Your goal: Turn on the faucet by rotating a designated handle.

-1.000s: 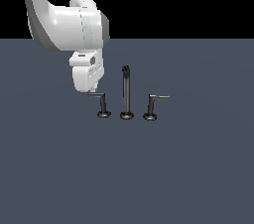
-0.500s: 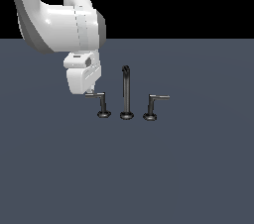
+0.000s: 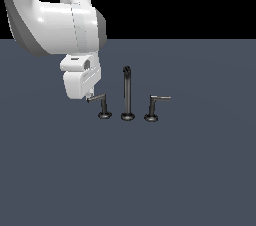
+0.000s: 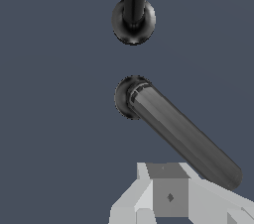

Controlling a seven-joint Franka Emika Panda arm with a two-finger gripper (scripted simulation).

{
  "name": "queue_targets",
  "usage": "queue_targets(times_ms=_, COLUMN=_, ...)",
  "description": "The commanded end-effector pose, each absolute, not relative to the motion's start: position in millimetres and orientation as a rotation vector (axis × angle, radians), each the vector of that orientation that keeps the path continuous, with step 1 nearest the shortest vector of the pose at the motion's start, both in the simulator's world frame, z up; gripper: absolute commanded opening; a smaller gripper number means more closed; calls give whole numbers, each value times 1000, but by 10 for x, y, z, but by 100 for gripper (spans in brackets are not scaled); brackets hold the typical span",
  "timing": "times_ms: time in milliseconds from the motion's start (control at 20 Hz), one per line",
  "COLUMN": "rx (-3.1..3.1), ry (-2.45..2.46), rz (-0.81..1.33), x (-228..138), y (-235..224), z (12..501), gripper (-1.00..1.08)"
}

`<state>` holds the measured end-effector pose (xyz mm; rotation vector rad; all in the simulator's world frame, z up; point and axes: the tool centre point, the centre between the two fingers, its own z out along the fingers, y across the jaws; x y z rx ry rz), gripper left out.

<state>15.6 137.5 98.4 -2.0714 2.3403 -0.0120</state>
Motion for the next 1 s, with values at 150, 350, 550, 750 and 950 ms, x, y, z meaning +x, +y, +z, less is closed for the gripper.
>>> queue_targets(times_ms=150, rx=-2090, ry=2345, rz=-1, x=-99, y=1375, z=983, gripper=-100)
queue_targets(times_ms=350, rx=-2078, ry=2344, rz=-7, x=-64, y=1303, z=982, gripper=-100)
queue_targets(times_ms=550, rx=-2083, ry=2344, rz=-4, x=-167, y=1197, z=982, gripper=-100)
queue_targets(times_ms=750, rx=-2087, ry=2345, rz=-2, x=-271, y=1090, z=982, gripper=-100)
queue_targets(times_ms=950, rx=-2090, ry=2345, rz=-1, x=-349, y=1007, z=984, gripper=-100)
